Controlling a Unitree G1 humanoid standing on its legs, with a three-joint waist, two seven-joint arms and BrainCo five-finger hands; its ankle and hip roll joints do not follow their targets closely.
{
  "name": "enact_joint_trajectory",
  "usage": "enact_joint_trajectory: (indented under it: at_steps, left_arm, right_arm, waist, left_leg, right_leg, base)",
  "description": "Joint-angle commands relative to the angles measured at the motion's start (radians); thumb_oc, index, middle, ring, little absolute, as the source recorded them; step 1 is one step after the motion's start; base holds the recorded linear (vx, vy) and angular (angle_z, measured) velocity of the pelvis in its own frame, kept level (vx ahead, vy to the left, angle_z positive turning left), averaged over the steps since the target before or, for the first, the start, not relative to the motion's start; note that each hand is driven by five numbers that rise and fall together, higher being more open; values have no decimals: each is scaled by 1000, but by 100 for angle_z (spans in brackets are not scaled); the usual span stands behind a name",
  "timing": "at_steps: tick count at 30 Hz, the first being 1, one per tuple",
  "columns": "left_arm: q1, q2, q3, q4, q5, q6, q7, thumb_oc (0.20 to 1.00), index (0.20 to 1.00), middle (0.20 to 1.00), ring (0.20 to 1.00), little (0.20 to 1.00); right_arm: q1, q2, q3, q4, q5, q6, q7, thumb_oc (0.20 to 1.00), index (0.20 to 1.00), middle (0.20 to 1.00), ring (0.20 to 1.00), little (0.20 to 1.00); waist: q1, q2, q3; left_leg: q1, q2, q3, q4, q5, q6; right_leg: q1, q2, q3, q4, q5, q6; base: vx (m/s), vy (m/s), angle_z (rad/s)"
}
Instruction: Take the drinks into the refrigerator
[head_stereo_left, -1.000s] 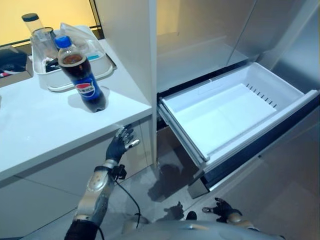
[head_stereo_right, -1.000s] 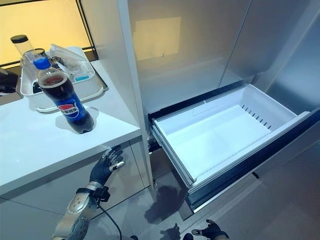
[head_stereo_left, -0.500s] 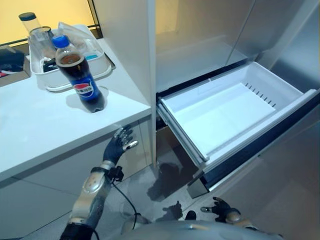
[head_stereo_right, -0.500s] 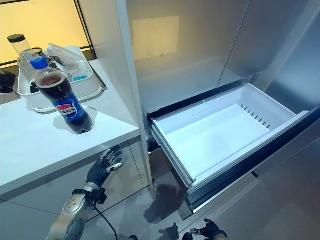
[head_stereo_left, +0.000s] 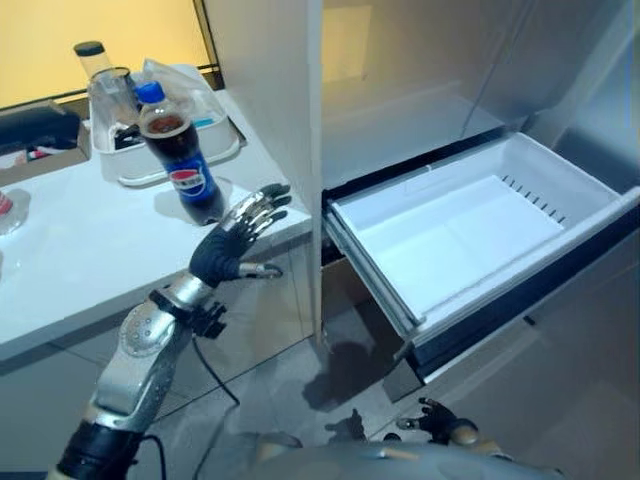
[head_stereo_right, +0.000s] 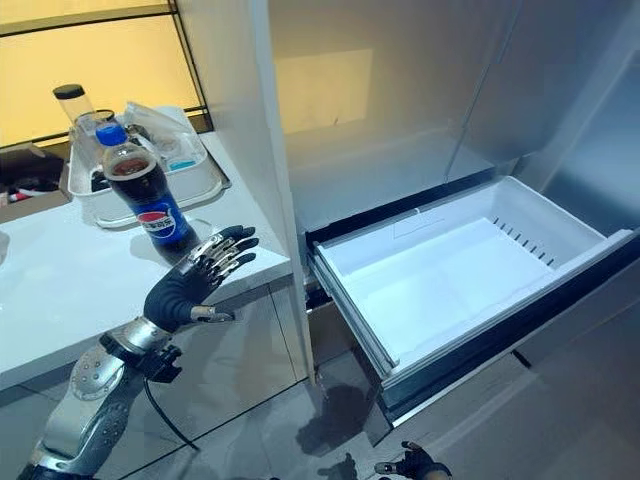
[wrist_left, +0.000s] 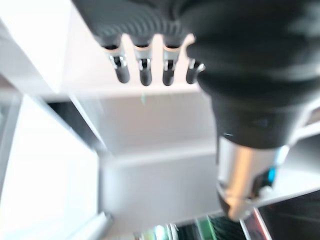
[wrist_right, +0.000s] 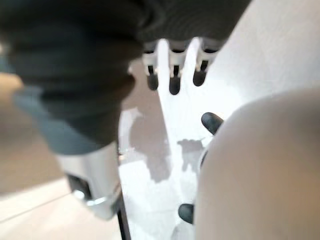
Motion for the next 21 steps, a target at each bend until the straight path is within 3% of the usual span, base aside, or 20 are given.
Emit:
enact_joint_trajectory:
  at_steps: [1, 5, 8, 11, 13, 14, 21]
  left_arm:
    - [-36, 0, 33, -91, -121, -34, -21, 1000, 1000, 1000, 1000, 1000]
    - [-11, 30, 86, -90, -173, -38, -47, 1000, 1000, 1000, 1000, 1000]
    - [4, -15, 111, -55, -165, -68, -7, 1000, 1000, 1000, 1000, 1000]
    - [38, -130, 179, 48, -72, -123, 177, 1000, 1000, 1000, 1000, 1000]
    - [48, -153, 201, 63, -43, -132, 219, 1000, 1000, 1000, 1000, 1000]
    - [79, -202, 257, 106, -1, -150, 283, 1000, 1000, 1000, 1000, 1000]
    - [136, -306, 357, 197, 117, -161, 415, 1000, 1000, 1000, 1000, 1000]
  right_arm:
    - [-52, 3, 28, 58, -37, -23, 8, 1000, 1000, 1000, 1000, 1000]
    - [-54, 3, 28, 60, -44, -28, 14, 1000, 1000, 1000, 1000, 1000]
    - [-58, 4, 30, 62, -45, -29, 15, 1000, 1000, 1000, 1000, 1000]
    - [-67, -1, 20, 50, -31, -27, -12, 1000, 1000, 1000, 1000, 1000]
    - [-66, -3, 15, 46, -26, -28, -20, 1000, 1000, 1000, 1000, 1000]
    - [-61, -10, 2, 42, -20, -28, -35, 1000, 1000, 1000, 1000, 1000]
    - [-53, -37, -23, 26, -17, -32, -63, 1000, 1000, 1000, 1000, 1000]
  waist:
    - [3, -25, 9]
    - [11, -26, 7]
    - [15, -27, 9]
    - [20, -28, 15]
    - [21, -29, 17]
    - [25, -31, 21]
    - [40, -39, 25]
  left_leg:
    - [-30, -33, -33, 1, -37, 3]
    - [-32, -33, -36, 1, -35, 0]
    - [-31, -33, -37, 1, -34, 2]
    - [-34, -32, -38, 1, -31, 3]
    - [-34, -31, -39, 1, -31, 4]
    - [-35, -30, -41, 1, -30, 4]
    - [-40, -29, -46, 1, -30, 7]
  right_leg:
    - [80, -51, -84, 41, -52, 67]
    - [82, -50, -84, 39, -50, 67]
    - [80, -49, -82, 40, -51, 65]
    - [79, -48, -84, 42, -52, 63]
    - [79, -48, -84, 43, -52, 62]
    - [79, -48, -87, 42, -53, 61]
    - [81, -48, -95, 38, -53, 58]
  base:
    - [0, 0, 0]
    - [0, 0, 0]
    - [0, 0, 0]
    - [0, 0, 0]
    - [0, 0, 0]
    - [0, 0, 0]
    - [0, 0, 0]
